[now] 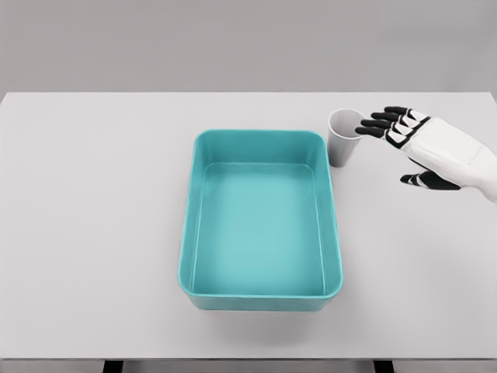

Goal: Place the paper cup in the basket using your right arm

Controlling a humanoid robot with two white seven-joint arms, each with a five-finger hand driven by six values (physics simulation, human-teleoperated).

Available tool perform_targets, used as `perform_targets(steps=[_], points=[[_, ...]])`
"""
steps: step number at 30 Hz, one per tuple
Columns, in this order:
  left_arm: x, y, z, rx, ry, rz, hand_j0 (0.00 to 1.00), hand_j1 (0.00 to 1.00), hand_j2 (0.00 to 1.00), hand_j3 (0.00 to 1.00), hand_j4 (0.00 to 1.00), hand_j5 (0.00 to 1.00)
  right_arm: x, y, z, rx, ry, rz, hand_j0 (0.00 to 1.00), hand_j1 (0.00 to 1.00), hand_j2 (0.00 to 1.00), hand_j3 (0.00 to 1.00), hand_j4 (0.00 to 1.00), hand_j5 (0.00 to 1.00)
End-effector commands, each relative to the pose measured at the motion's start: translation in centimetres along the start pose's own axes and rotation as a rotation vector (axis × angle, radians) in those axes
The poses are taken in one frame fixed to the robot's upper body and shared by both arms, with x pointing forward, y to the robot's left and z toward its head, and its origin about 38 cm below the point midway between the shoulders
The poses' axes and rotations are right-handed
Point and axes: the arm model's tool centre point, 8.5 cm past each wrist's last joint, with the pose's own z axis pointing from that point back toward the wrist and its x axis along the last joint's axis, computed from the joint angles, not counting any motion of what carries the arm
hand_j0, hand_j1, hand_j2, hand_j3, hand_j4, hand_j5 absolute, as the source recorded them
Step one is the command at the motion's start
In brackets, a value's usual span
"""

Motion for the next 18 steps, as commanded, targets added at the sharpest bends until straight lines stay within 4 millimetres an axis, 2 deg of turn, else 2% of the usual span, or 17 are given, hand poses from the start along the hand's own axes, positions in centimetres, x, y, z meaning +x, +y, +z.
perform_targets(steps=[1,5,10,14,16,17,18], points=[[0.0,0.0,0.0,0.000,0.000,0.000,1.00,1.00,1.00,1.00,1.00,1.00,-0.2,-0.3,0.2,-0.002,0.010,-0.002,1.00,1.00,1.00,1.00,1.00,1.00],[0.0,0.0,0.0,0.000,0.000,0.000,1.00,1.00,1.00,1.00,1.00,1.00,-0.2,0.0,-0.2,-0.085,0.037,-0.041,1.00,1.00,1.00,1.00,1.00,1.00],[0.0,0.0,0.0,0.000,0.000,0.000,1.00,1.00,1.00,1.00,1.00,1.00,-0.5,-0.2,0.1,-0.085,0.045,-0.064,1.00,1.00,1.00,1.00,1.00,1.00],[0.0,0.0,0.0,0.000,0.000,0.000,1.00,1.00,1.00,1.00,1.00,1.00,-2.6,0.5,2.0,-0.222,-0.059,-0.492,1.00,1.00,1.00,1.00,1.00,1.00],[0.0,0.0,0.0,0.000,0.000,0.000,1.00,1.00,1.00,1.00,1.00,1.00,-3.8,0.4,2.0,-0.246,-0.009,-0.693,1.00,1.00,1.00,1.00,1.00,1.00],[0.0,0.0,0.0,0.000,0.000,0.000,1.00,1.00,1.00,1.00,1.00,1.00,-4.5,1.1,1.8,-0.230,0.057,-0.769,1.00,1.00,1.00,1.00,1.00,1.00],[0.0,0.0,0.0,0.000,0.000,0.000,1.00,1.00,1.00,1.00,1.00,1.00,-4.7,1.2,1.8,-0.224,0.079,-0.790,1.00,1.00,1.00,1.00,1.00,1.00]])
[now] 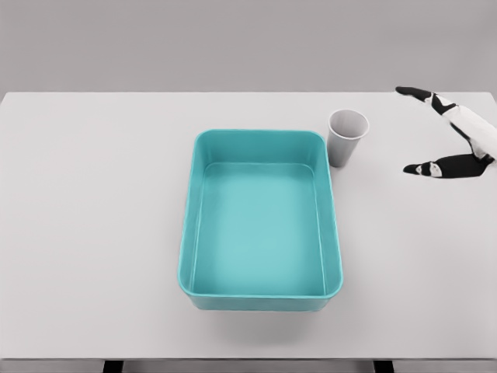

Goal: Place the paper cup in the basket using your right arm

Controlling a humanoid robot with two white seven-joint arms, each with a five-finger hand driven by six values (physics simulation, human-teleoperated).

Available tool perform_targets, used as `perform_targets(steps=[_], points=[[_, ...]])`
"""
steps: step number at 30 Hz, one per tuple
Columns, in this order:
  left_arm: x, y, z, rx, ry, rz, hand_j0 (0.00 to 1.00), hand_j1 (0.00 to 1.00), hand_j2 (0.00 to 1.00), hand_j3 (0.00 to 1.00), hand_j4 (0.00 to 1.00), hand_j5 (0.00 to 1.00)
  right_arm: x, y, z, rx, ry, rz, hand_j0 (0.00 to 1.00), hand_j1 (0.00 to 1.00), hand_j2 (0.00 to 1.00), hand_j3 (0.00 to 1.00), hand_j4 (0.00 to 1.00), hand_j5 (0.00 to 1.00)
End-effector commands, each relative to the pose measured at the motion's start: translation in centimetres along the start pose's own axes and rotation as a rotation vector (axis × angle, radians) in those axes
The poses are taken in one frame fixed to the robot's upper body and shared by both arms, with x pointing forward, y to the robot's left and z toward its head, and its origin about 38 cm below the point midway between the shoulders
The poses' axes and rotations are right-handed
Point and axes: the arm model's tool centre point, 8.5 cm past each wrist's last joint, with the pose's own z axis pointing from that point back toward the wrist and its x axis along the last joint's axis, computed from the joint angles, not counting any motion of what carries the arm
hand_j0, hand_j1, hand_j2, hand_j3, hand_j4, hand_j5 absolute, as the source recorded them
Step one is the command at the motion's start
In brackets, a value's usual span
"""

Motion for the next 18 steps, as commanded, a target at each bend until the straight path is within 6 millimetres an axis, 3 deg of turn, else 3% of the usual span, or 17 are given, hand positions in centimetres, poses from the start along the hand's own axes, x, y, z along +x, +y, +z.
perform_targets(steps=[1,6,8,12,18], points=[[0.0,0.0,0.0,0.000,0.000,0.000,1.00,1.00,1.00,1.00,1.00,1.00,-1.6,0.1,0.3,-0.019,0.088,-0.192,1.00,1.00,1.00,1.00,1.00,1.00],[0.0,0.0,0.0,0.000,0.000,0.000,1.00,1.00,1.00,1.00,1.00,1.00,-5.1,0.7,1.7,-0.081,0.183,-0.389,1.00,1.00,1.00,1.00,1.00,1.00],[0.0,0.0,0.0,0.000,0.000,0.000,1.00,1.00,1.00,1.00,1.00,1.00,-7.4,0.8,2.8,-0.134,0.216,-0.483,1.00,1.00,1.00,1.00,1.00,1.00],[0.0,0.0,0.0,0.000,0.000,0.000,1.00,1.00,1.00,1.00,1.00,1.00,-10.4,1.9,2.4,-0.190,0.258,-0.578,1.00,1.00,1.00,1.00,1.00,1.00],[0.0,0.0,0.0,0.000,0.000,0.000,1.00,1.00,1.00,1.00,1.00,1.00,-12.7,3.5,0.9,-0.255,0.264,-0.684,1.00,1.00,1.00,1.00,1.00,1.00]])
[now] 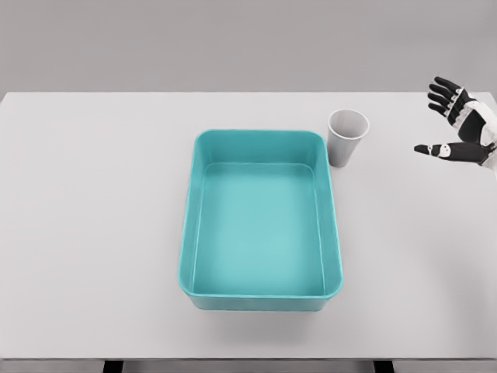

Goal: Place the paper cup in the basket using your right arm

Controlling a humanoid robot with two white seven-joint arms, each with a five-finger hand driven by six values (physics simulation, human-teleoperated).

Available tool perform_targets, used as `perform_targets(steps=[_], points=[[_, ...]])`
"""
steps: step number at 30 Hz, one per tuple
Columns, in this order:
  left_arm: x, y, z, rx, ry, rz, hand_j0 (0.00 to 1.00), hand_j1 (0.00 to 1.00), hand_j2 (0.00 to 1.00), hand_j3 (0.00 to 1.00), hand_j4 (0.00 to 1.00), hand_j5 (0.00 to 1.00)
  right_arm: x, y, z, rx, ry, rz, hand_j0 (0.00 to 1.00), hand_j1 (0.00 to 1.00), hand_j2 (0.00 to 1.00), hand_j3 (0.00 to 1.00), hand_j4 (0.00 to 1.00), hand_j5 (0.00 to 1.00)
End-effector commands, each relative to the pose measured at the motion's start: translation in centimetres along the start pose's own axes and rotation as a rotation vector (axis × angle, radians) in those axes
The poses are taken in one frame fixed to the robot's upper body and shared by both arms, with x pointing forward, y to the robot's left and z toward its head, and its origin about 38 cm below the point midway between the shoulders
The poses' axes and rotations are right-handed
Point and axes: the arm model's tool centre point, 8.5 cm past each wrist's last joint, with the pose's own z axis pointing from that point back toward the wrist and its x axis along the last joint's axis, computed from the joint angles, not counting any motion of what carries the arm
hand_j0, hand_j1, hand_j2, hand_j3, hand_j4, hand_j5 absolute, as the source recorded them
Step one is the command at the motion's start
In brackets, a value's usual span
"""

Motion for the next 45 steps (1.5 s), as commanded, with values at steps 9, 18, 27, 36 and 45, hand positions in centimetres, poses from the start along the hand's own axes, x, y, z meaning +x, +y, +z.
perform_targets(steps=[9,18,27,36,45], points=[[0.0,0.0,0.0,0.000,0.000,0.000,1.00,1.00,1.00,1.00,1.00,1.00,-5.2,2.0,-0.6,-0.056,0.058,-0.170,1.00,1.00,1.00,1.00,1.00,1.00],[0.0,0.0,0.0,0.000,0.000,0.000,1.00,1.00,1.00,1.00,1.00,1.00,-6.3,3.5,-2.5,-0.051,0.067,-0.225,1.00,1.00,1.00,1.00,1.00,1.00],[0.0,0.0,0.0,0.000,0.000,0.000,1.00,1.00,1.00,1.00,1.00,1.00,-6.7,5.9,-4.7,0.011,0.083,-0.236,1.00,1.00,1.00,1.00,1.00,1.00],[0.0,0.0,0.0,0.000,0.000,0.000,1.00,1.00,1.00,1.00,1.00,1.00,-6.8,7.1,-5.3,0.031,0.082,-0.242,1.00,1.00,1.00,1.00,1.00,1.00],[0.0,0.0,0.0,0.000,0.000,0.000,1.00,1.00,1.00,1.00,1.00,1.00,-6.1,8.5,-6.7,0.062,0.063,-0.249,1.00,1.00,1.00,1.00,1.00,1.00]])
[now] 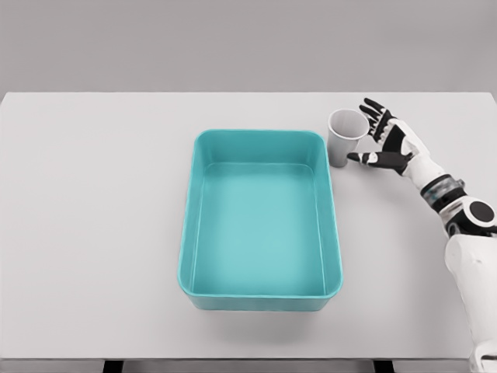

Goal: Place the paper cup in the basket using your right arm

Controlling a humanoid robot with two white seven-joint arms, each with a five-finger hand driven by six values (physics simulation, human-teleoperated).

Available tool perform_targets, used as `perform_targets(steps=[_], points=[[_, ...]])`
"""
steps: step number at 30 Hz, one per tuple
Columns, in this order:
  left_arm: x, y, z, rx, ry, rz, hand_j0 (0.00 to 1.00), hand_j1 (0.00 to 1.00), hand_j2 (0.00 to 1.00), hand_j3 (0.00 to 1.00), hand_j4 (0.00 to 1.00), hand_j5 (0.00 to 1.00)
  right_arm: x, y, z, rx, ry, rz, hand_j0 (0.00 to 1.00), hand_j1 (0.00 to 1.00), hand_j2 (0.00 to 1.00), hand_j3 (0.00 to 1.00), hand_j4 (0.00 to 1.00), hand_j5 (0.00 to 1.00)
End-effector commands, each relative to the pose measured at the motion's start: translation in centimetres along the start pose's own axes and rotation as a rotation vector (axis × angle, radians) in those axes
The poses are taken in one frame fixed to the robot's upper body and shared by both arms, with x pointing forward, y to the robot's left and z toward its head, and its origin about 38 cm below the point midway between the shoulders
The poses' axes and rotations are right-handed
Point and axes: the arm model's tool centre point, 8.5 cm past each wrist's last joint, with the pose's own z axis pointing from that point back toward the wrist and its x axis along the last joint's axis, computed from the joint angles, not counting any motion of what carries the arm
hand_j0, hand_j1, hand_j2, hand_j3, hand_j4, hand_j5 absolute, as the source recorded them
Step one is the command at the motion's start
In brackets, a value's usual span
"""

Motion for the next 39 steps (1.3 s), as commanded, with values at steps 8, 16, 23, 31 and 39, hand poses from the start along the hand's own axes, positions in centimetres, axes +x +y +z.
perform_targets(steps=[8,16,23,31,39], points=[[0.0,0.0,0.0,0.000,0.000,0.000,1.00,1.00,1.00,1.00,1.00,1.00,-0.1,0.8,-0.5,0.022,0.004,-0.001,1.00,1.00,1.00,1.00,1.00,1.00],[0.0,0.0,0.0,0.000,0.000,0.000,1.00,1.00,1.00,1.00,1.00,1.00,-0.5,1.6,-0.9,0.036,0.007,-0.010,1.00,1.00,1.00,1.00,1.00,1.00],[0.0,0.0,0.0,0.000,0.000,0.000,1.00,1.00,1.00,1.00,1.00,1.00,-0.7,1.5,-0.9,0.034,0.011,-0.014,1.00,1.00,1.00,1.00,1.00,1.00],[0.0,0.0,0.0,0.000,0.000,0.000,1.00,1.00,1.00,1.00,1.00,1.00,-0.9,1.7,-0.9,0.035,0.014,-0.016,1.00,1.00,1.00,1.00,1.00,1.00],[0.0,0.0,0.0,0.000,0.000,0.000,1.00,1.00,1.00,1.00,1.00,1.00,-0.9,1.9,-1.0,0.043,0.023,-0.014,0.94,0.94,0.94,0.94,0.94,0.94]])
